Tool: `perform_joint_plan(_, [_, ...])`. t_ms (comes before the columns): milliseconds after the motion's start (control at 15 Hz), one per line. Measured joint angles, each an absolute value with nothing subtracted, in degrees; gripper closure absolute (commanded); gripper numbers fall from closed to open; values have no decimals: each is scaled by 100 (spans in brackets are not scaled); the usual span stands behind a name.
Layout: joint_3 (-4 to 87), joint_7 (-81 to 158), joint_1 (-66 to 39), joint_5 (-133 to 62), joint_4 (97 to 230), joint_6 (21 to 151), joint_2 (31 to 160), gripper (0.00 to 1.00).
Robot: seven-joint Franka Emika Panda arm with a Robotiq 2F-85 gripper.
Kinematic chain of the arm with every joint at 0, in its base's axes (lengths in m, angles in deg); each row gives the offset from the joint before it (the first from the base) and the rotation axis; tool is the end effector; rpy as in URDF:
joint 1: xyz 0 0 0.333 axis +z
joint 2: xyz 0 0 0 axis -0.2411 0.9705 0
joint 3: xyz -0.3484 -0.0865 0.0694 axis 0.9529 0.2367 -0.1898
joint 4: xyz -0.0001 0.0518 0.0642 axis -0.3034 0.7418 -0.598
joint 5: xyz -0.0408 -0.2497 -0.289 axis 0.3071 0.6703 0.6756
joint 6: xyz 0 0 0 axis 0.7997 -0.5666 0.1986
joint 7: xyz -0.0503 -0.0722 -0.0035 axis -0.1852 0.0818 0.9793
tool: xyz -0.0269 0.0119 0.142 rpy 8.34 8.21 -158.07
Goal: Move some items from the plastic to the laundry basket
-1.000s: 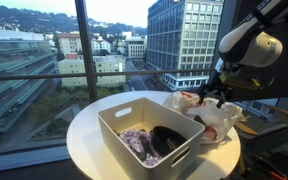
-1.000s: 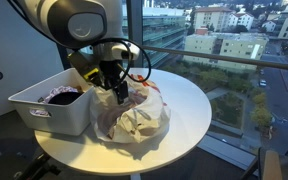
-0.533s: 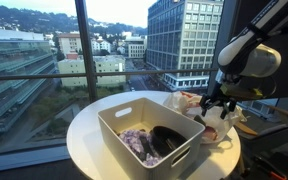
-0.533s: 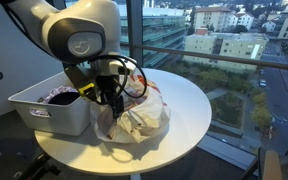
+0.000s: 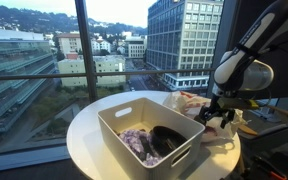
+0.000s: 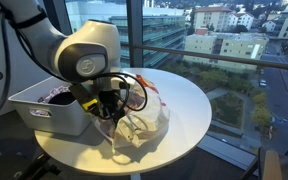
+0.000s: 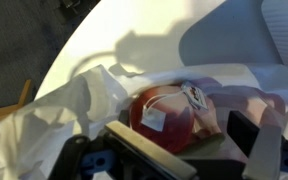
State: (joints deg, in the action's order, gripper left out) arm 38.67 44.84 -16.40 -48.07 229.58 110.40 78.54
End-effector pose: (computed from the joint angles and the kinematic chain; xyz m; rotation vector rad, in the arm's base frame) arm 0.3864 -0.0292 0.2396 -3.0139 0.6320 -0.0266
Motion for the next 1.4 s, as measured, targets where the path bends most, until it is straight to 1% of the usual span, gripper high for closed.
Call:
perform_joint_plan(400, [3833,4487,-1510,-4843,22953,11631,8456,0])
perform_joint_plan(467, [3834,4504,-1499,-4806,22951,11788,8532,2])
perform_joint_plan(533, [3839,4526,-1487,-4765,22950,11953,8604,25])
perform_joint_plan(667, [3893,4611,-1432,-4588,22948,12225,8744,29])
perform_joint_plan(733, [3933,4650,-1389,-4515,22948,12333,8812,36])
perform_joint_plan(800, [3979,4686,-1344,-4461,22948,12417,8871,47])
perform_joint_plan(933, [4068,4711,-1262,-4430,22947,12515,8956,60])
perform_joint_plan(1000, [4123,4718,-1218,-4416,22947,12553,8982,69])
perform_joint_plan(1200, [4354,4792,-1027,-4316,22938,12629,8997,90])
perform_joint_plan(1267, [4456,4839,-942,-4255,22930,12656,8997,94])
perform_joint_plan(1400, [4694,4965,-748,-4096,22903,12714,8986,97])
